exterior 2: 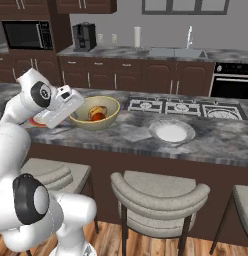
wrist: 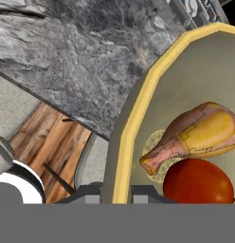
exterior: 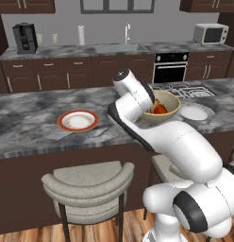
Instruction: Pick the chicken drumstick and tomato from their plates and place them in the bowl. Then put the bowl in the fridge.
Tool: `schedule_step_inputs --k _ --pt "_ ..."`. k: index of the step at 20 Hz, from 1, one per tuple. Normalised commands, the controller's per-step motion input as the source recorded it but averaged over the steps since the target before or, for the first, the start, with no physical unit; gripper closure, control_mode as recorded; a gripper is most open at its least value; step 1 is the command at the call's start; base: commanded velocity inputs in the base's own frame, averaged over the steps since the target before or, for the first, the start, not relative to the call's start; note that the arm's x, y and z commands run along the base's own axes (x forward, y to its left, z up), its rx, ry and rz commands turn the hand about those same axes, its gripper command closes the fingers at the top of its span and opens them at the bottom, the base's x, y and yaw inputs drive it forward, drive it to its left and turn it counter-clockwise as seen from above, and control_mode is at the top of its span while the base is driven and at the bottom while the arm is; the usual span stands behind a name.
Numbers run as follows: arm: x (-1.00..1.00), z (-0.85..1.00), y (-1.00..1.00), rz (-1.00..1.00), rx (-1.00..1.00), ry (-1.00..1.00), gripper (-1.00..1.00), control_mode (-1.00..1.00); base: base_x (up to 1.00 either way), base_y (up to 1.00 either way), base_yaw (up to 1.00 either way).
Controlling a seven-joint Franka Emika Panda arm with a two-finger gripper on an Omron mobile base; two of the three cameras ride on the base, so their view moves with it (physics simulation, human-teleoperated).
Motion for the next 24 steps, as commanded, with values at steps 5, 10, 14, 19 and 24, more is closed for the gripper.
schedule_step_inputs --k 5,10,14,19,24 --pt "-0.24 0.03 0.19 -0.06 -0.02 0.01 1.0 -1.0 0.0 0.0 0.0" --pt "-0.16 0.0 0.13 -0.05 0.0 0.0 1.0 -1.0 0.0 0.0 0.0" --pt "0.0 0.0 0.0 0.0 0.0 0.0 1.0 -1.0 0.0 0.0 0.0" --pt "0.0 0.0 0.0 0.0 0.0 0.0 1.0 -1.0 0.0 0.0 0.0" --pt "0.0 0.0 0.0 0.0 0.0 0.0 1.0 -1.0 0.0 0.0 0.0"
